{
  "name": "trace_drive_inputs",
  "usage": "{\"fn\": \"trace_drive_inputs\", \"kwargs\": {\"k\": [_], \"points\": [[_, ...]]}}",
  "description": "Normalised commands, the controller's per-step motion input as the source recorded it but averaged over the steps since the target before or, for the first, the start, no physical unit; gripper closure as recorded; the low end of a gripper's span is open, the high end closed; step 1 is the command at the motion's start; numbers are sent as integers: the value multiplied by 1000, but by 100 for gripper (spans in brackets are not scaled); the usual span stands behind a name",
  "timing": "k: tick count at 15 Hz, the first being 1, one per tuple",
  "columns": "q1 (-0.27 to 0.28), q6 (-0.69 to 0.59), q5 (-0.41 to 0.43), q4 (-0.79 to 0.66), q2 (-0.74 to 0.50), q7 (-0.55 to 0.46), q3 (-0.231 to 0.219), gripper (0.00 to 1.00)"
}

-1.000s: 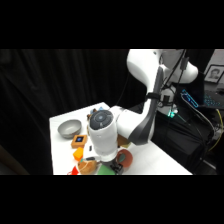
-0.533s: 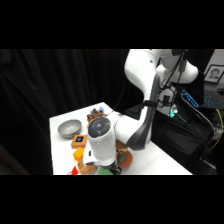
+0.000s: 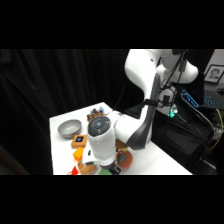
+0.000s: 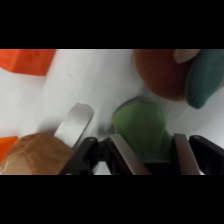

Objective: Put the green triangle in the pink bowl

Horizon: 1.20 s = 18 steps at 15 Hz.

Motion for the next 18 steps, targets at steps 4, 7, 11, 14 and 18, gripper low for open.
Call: {"fn": "trace_drive_inputs", "kwargs": {"k": [4, 7, 11, 14, 18], "points": [[86, -130, 44, -92, -269, 62, -56, 97], [85, -182, 70, -259, -474, 118, -46, 100], [3, -107, 114, -462, -595, 94, -31, 100], [-85, 45, 158, -653, -656, 63, -22, 100], [-133, 162, 159, -762, -688, 31, -37, 100]]}}
